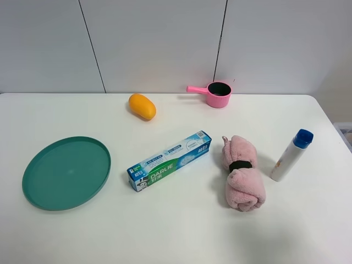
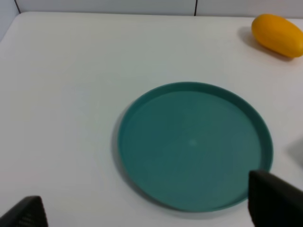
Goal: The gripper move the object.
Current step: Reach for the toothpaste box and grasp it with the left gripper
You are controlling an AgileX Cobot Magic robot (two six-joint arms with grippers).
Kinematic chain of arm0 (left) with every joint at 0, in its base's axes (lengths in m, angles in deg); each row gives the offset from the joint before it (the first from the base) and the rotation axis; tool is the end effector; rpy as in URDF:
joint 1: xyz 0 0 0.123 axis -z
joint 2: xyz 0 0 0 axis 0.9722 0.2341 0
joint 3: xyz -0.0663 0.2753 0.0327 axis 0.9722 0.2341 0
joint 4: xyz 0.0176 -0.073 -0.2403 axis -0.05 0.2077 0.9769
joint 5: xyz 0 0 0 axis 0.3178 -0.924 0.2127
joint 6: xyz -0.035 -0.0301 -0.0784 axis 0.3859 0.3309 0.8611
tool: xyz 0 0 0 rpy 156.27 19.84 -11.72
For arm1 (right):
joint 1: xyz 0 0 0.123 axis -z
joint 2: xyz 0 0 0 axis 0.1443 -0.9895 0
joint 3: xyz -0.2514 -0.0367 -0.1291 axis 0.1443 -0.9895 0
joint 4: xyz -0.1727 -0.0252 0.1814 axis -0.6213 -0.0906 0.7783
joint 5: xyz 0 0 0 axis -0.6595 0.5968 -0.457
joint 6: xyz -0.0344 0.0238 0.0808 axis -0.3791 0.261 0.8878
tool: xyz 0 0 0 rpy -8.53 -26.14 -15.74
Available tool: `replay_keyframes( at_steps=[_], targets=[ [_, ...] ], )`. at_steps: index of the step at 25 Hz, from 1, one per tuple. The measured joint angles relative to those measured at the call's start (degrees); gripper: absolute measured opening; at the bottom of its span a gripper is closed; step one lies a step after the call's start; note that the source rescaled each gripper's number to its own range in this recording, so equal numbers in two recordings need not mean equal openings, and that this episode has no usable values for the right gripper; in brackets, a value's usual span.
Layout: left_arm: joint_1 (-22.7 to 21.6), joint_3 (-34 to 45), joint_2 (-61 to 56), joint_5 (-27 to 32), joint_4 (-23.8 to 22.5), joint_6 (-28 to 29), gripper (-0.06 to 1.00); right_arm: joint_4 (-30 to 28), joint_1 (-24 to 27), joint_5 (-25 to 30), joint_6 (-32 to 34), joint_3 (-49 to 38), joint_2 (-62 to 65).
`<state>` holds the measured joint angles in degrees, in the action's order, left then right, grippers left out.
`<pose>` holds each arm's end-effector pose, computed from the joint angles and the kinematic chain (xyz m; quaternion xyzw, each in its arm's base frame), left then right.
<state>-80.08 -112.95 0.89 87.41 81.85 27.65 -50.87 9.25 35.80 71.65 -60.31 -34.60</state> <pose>-0.0067 0.0035 0.2801 -0.0592 0.8456 0.0218 0.5301 -0.0062 -0.0058 0.2777 0.0476 0.8520 -0.0169 0.5211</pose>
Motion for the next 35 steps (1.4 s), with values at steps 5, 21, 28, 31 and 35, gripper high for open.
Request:
replay_keyframes(
  at_steps=[5, 21, 28, 31, 35],
  targets=[
    [0.00, -0.07, 0.00, 0.00, 4.40, -3.56, 0.73, 0.00, 0.00, 0.00, 0.00, 0.00, 0.00],
    [0.00, -16.96, 22.15, 0.00, 13.26, -16.06, 0.73, 0.00, 0.00, 0.00, 0.00, 0.00, 0.00],
    [0.00, -28.03, 41.79, -0.11, 13.43, -23.49, 0.73, 0.00, 0.00, 0.00, 0.00, 0.00, 0.00],
    [0.00, -31.88, 49.37, -0.46, 13.70, -25.16, 0.73, 0.00, 0.00, 0.00, 0.00, 0.00, 0.00],
    [3.37, -35.44, 58.55, -3.30, 14.02, -25.67, 0.73, 0.00, 0.00, 0.00, 0.00, 0.00, 0.00]
  ],
)
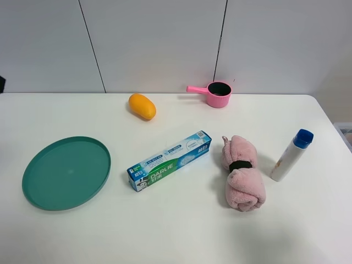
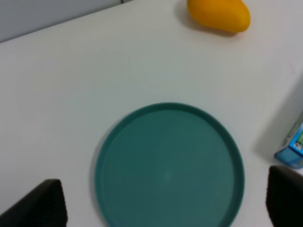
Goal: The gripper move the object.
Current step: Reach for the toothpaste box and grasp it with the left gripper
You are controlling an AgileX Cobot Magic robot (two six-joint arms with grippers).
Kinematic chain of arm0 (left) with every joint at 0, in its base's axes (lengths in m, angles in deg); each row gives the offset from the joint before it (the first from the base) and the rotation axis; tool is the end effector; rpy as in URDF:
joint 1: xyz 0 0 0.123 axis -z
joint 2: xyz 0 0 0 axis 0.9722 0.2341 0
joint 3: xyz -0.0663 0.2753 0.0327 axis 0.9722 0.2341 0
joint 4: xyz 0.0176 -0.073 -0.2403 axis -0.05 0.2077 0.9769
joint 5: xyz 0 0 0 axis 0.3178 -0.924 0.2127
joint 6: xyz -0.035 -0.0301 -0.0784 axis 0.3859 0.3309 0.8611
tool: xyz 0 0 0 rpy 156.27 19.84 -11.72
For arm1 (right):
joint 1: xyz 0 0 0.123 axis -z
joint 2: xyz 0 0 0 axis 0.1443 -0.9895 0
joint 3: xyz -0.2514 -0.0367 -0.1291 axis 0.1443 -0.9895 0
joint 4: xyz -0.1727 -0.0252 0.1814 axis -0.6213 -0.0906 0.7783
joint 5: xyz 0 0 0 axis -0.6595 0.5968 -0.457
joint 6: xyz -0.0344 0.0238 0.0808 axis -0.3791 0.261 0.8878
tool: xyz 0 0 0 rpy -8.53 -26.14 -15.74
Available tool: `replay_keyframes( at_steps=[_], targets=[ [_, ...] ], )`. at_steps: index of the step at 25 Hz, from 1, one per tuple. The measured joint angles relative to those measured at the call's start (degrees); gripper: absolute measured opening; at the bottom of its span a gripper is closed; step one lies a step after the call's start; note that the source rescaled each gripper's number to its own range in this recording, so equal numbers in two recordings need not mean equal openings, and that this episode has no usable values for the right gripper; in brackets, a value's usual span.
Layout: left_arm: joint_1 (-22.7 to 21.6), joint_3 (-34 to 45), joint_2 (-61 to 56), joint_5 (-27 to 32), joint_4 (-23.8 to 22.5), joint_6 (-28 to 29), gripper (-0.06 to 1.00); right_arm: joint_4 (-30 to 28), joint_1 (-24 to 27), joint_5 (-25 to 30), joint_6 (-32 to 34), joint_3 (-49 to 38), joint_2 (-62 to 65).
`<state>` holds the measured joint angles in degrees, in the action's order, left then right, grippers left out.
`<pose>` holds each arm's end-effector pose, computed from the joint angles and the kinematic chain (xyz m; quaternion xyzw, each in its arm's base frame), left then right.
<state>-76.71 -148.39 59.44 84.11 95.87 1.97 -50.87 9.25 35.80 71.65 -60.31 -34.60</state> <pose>0.1890 -0.0140 0.3903 0.1515 0.9097 -0.0236 0.3859 -0.0062 -0.0058 0.2777 0.0476 0.8520 -0.0169 0.5211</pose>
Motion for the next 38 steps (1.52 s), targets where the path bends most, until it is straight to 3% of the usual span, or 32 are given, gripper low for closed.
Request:
replay_keyframes(
  at_steps=[12, 19, 22, 38],
  targets=[
    [24.02, -6.22, 22.52, -7.90, 0.25, -0.04, 0.73, 0.00, 0.00, 0.00, 0.00, 0.00, 0.00],
    [33.85, -6.28, 31.08, -10.81, -1.32, -1.50, 0.73, 0.00, 0.00, 0.00, 0.00, 0.00, 0.00],
    [36.08, -6.28, 33.90, -13.42, -2.68, -2.43, 0.73, 0.00, 0.00, 0.00, 0.00, 0.00, 0.00],
    [38.47, -6.28, 47.19, -24.09, -3.56, -3.23, 0.73, 0.00, 0.00, 0.00, 0.00, 0.00, 0.00]
  ],
)
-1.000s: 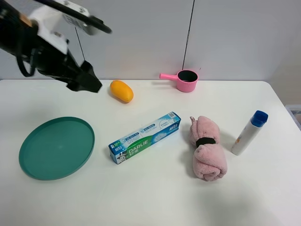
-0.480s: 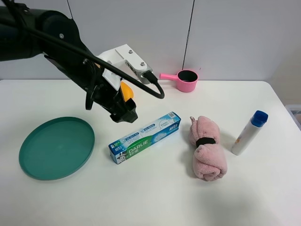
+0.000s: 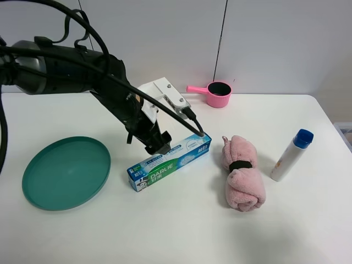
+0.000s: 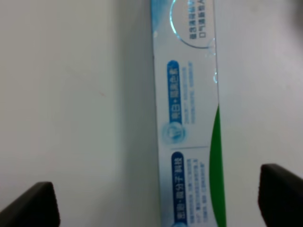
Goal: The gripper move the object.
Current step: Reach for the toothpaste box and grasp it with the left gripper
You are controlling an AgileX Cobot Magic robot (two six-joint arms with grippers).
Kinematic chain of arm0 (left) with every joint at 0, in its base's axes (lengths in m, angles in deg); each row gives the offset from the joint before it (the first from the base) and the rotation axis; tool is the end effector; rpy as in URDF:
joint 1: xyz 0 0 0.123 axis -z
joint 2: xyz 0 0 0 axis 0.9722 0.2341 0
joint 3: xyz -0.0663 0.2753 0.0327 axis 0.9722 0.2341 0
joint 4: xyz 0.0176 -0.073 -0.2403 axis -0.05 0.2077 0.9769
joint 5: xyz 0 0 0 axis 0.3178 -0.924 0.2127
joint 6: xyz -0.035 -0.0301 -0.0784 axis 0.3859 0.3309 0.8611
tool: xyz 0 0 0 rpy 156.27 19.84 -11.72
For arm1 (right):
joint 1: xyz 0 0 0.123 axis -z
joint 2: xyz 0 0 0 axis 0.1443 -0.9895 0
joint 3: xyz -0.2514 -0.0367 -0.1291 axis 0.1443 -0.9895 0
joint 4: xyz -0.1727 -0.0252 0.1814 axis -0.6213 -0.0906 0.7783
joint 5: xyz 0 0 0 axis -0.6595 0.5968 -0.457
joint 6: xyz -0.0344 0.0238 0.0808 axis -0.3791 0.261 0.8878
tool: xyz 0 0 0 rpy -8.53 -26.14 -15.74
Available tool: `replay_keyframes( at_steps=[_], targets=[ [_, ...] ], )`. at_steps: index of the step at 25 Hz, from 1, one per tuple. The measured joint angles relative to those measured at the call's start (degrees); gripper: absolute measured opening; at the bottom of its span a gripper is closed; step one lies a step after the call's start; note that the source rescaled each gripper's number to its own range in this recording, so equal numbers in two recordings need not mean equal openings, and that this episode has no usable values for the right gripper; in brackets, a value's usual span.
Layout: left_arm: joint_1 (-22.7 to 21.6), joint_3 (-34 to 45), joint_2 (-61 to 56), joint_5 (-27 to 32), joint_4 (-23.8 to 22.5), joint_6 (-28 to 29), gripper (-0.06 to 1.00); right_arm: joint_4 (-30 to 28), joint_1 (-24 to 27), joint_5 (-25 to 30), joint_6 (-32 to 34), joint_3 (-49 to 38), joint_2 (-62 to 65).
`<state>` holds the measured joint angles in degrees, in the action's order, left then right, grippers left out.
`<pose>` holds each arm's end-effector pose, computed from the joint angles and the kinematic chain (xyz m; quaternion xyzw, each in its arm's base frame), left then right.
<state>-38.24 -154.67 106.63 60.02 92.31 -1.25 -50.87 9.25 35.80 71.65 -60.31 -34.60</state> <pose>0.2970 -0.2423 0.1997 0.4666 0.8509 -0.0760 0.2289 -0.0062 -0.0058 0.2777 0.0476 0.8520 -0.0169 0.5211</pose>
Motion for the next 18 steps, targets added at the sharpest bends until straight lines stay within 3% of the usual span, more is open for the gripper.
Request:
replay_keyframes(
  at_steps=[18],
  targets=[
    [1.39, -0.04, 7.17, -5.13, 1.39, -0.20, 0.81, 0.00, 0.00, 0.00, 0.00, 0.00, 0.00]
  ],
)
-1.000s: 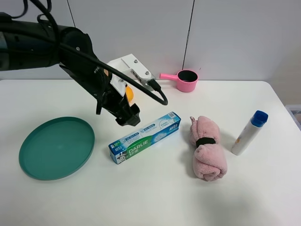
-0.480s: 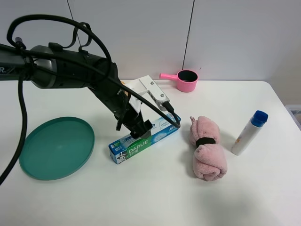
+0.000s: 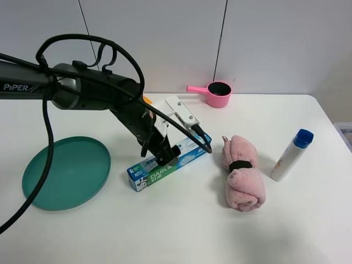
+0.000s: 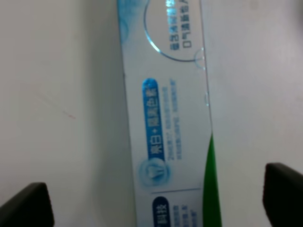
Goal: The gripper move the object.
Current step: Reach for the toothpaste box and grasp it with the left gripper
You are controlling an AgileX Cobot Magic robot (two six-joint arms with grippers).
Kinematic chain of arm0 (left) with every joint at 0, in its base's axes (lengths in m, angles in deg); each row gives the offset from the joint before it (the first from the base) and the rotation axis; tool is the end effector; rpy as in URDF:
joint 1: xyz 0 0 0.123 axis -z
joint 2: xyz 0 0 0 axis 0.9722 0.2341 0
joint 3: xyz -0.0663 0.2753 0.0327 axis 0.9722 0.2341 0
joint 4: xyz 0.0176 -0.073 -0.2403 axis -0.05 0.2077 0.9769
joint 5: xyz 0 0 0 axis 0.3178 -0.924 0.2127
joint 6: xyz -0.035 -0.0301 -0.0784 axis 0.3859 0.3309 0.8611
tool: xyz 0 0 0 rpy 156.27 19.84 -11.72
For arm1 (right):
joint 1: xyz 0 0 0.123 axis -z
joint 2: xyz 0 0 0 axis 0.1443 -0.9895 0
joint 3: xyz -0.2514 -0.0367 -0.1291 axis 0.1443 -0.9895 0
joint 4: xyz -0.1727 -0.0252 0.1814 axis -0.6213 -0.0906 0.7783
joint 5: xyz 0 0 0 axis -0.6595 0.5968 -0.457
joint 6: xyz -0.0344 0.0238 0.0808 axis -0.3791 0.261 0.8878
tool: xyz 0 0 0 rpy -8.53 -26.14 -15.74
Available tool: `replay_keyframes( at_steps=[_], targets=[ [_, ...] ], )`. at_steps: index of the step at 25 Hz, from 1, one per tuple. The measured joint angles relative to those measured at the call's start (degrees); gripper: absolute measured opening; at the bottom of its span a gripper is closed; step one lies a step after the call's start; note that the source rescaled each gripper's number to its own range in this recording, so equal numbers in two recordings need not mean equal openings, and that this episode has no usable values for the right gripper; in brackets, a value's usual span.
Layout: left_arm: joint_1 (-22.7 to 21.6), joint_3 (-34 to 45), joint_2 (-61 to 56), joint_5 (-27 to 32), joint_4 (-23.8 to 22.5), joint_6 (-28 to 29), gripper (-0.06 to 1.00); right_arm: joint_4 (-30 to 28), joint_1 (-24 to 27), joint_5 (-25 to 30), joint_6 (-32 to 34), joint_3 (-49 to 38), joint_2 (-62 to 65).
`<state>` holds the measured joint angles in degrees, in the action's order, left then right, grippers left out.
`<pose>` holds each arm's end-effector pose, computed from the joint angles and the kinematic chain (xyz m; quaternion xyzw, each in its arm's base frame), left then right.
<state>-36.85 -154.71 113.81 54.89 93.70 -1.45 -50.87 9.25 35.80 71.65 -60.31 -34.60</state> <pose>0.3020 -0.2586 0.1546 0.4681 0.8545 -0.0789 0.2107 -0.0062 -0.0058 0.2777 0.0476 0.8520 -0.0169 0.5211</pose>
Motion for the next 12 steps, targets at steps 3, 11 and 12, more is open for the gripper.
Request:
replay_keyframes(
  at_steps=[3, 11, 12],
  targets=[
    [0.00, 0.00, 1.06, -0.28, 0.92, 0.00, 0.81, 0.00, 0.00, 0.00, 0.00, 0.00, 0.00],
    [0.00, 0.00, 3.90, -3.23, 1.39, 0.00, 0.81, 0.00, 0.00, 0.00, 0.00, 0.00, 0.00],
    [0.00, 0.00, 4.39, -3.62, 1.39, 0.00, 0.81, 0.00, 0.00, 0.00, 0.00, 0.00, 0.00]
  ],
)
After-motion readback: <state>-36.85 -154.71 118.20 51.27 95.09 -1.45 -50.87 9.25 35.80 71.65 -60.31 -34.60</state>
